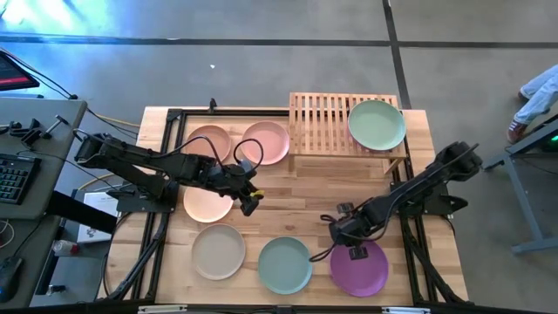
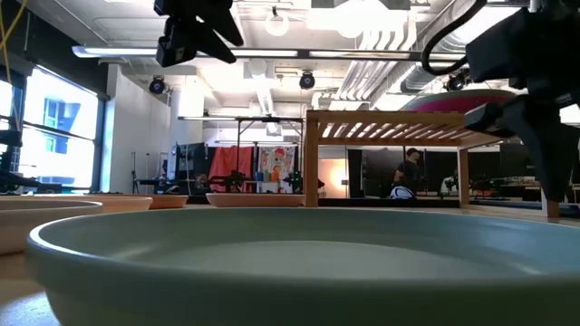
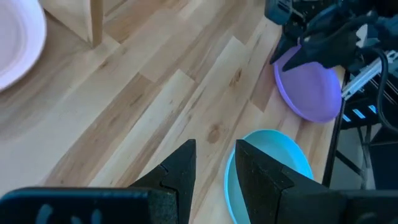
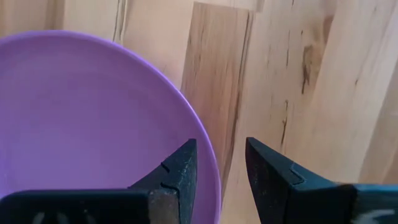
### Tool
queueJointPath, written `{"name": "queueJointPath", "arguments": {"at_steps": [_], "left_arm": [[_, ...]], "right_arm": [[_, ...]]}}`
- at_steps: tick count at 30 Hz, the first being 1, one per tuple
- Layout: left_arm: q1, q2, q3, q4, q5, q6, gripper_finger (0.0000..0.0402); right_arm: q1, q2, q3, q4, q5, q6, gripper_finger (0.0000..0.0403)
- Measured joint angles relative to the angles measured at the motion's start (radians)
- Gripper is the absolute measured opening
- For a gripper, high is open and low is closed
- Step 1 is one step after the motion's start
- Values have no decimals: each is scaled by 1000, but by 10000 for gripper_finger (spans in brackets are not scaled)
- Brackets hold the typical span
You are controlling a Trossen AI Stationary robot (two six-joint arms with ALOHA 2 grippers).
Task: Place and stack plates onto a shelf
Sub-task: Stack the purple plate on top of the green plate on the shelf
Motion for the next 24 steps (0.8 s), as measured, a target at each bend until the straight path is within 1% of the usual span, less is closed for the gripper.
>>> {"name": "queueJointPath", "arguments": {"at_steps": [16, 19, 24], "left_arm": [[0, 0, 0, 0, -3, 1, 102], [0, 0, 0, 0, -10, 1, 102], [2, 0, 0, 0, -19, 3, 102]], "right_arm": [[0, 97, 0, -3, -17, -19, 111], [0, 99, 0, -3, -27, -19, 89], [-1, 88, 2, -6, -48, -23, 16]]}}
